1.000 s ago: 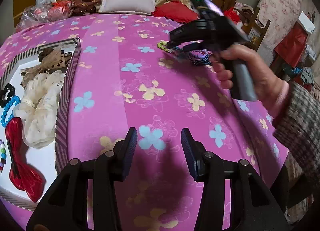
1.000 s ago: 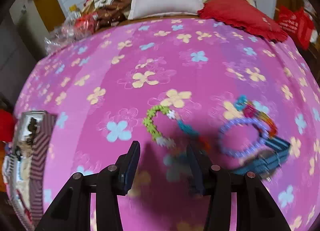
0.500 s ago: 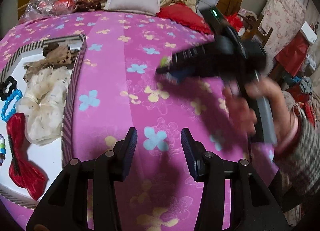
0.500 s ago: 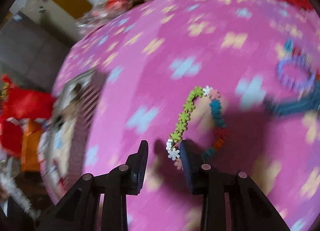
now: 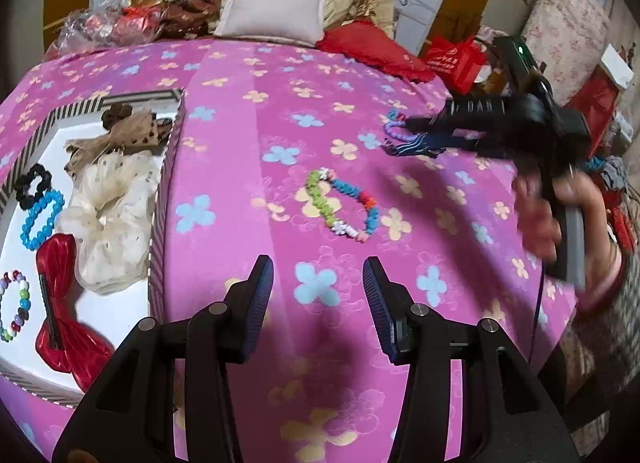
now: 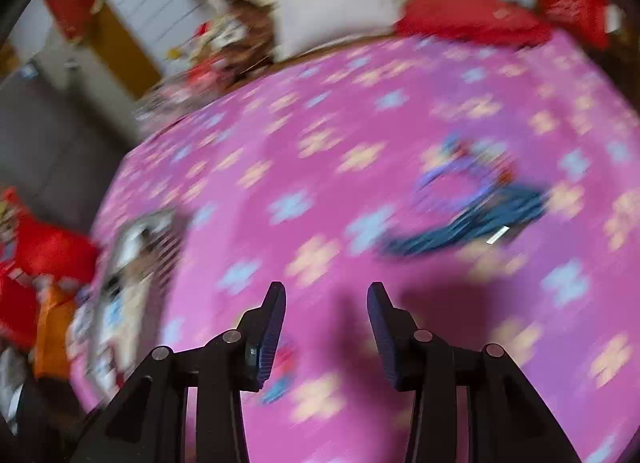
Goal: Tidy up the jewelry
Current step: 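Grasp the purple bead bracelet with the right tool, then grasp the green bead bracelet with the left tool while the right tool lifts the purple bracelet, then carry the green and purple bracelets into the white tray and release both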
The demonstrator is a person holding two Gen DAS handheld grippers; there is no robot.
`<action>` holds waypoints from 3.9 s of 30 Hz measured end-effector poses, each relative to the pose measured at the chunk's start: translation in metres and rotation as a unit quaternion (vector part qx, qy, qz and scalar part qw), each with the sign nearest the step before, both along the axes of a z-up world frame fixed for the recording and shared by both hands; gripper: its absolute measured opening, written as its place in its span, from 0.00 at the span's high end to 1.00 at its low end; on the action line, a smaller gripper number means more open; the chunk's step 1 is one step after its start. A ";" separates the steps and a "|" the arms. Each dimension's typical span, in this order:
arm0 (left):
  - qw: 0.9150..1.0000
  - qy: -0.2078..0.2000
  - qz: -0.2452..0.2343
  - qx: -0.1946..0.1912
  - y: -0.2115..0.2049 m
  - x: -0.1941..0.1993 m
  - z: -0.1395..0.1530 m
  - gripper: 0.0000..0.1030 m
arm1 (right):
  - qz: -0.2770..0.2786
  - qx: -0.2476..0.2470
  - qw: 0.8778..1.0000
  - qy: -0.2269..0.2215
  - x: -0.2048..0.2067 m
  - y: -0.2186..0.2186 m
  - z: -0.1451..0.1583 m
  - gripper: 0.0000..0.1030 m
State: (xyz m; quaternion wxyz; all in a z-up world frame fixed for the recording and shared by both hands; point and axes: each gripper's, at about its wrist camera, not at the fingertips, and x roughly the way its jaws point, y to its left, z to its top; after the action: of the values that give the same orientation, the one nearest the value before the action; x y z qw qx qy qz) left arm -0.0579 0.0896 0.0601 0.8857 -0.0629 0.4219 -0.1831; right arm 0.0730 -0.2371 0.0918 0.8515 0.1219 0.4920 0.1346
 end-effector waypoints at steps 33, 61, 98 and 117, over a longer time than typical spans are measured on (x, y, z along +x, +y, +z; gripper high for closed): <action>0.998 0.030 0.054 0.017 0.012 0.020 -0.007 0.55 | 0.100 -0.070 0.990 0.065 -0.042 0.050 -0.057 0.91; 0.988 0.052 -0.010 0.143 -0.081 0.133 -0.046 0.55 | 0.037 -0.116 0.992 -0.040 -0.106 -0.022 -0.054 0.56; 0.991 -0.048 0.122 0.013 0.142 0.073 0.079 0.89 | 0.119 -0.101 0.980 -0.122 -0.132 0.115 0.063 0.92; 0.975 0.012 0.224 0.007 0.253 0.182 0.012 0.89 | 0.236 -0.071 0.965 -0.089 -0.063 0.314 0.069 0.92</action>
State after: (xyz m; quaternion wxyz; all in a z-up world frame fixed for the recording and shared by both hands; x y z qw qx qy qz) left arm 0.1243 0.3426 0.0719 0.8995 -0.1521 0.4089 0.0233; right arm 0.0104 0.0768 0.1606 0.8423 -0.0704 0.4377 0.3067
